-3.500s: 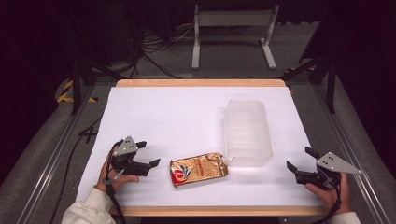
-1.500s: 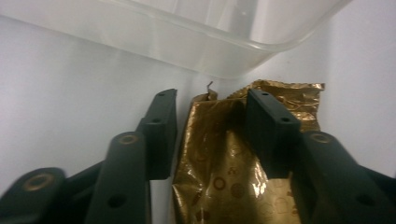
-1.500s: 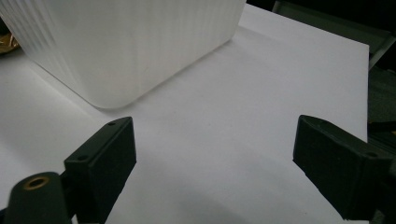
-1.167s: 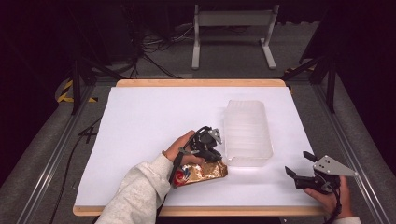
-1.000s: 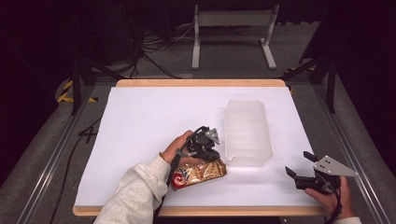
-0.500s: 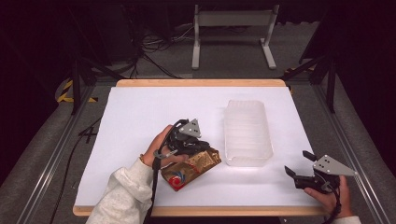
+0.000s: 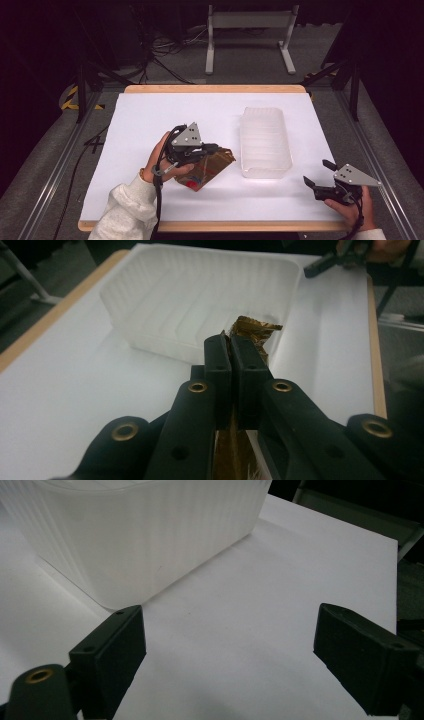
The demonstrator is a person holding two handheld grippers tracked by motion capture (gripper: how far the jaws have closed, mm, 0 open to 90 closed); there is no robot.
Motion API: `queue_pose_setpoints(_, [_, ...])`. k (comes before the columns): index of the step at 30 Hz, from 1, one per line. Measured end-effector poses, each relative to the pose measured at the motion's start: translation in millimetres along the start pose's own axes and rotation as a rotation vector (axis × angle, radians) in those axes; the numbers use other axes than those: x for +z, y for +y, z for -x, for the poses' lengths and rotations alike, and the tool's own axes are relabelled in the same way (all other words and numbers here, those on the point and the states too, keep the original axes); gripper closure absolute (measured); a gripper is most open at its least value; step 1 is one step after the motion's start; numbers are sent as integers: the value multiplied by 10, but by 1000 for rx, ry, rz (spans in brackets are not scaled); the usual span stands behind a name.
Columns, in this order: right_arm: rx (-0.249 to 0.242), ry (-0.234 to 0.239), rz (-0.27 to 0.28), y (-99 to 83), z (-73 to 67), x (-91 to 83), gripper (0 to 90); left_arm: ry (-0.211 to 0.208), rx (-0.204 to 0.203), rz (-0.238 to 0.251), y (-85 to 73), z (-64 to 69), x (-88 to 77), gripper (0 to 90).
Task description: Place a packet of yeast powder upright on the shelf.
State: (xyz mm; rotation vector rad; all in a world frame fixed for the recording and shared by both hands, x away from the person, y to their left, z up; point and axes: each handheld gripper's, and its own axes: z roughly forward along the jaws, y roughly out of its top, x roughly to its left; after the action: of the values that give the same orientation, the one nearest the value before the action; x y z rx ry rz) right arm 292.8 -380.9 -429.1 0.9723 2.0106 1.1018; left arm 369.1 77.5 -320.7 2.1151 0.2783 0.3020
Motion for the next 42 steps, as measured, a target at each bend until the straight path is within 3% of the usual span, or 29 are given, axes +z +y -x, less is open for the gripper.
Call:
queue_pose_setpoints(5, [7, 2, 2, -3, 2, -9, 140, 43, -44, 83, -20, -61, -20, 871])
queue_pose_setpoints(11, [22, 5, 24, 15, 1, -48, 140, 50, -75, 167, -10, -111, -20, 872])
queue_pose_setpoints(21, [23, -2, 33, 38, -3, -84, 139, 51, -94, 235, 148, -187, 130, 873])
queue_pose_setpoints(29, [22, 0, 24, 37, -10, -70, 139, 68, -94, 292, 391, -281, 192, 873])
queue_pose_setpoints(37, [24, 1, 21, 30, -6, -60, 140, 29, -42, 314, 774, -275, 433, 873])
queue_pose_setpoints(42, [28, -1, 25, 24, 9, -71, 139, 7, -34, 330, 979, -251, 612, 873])
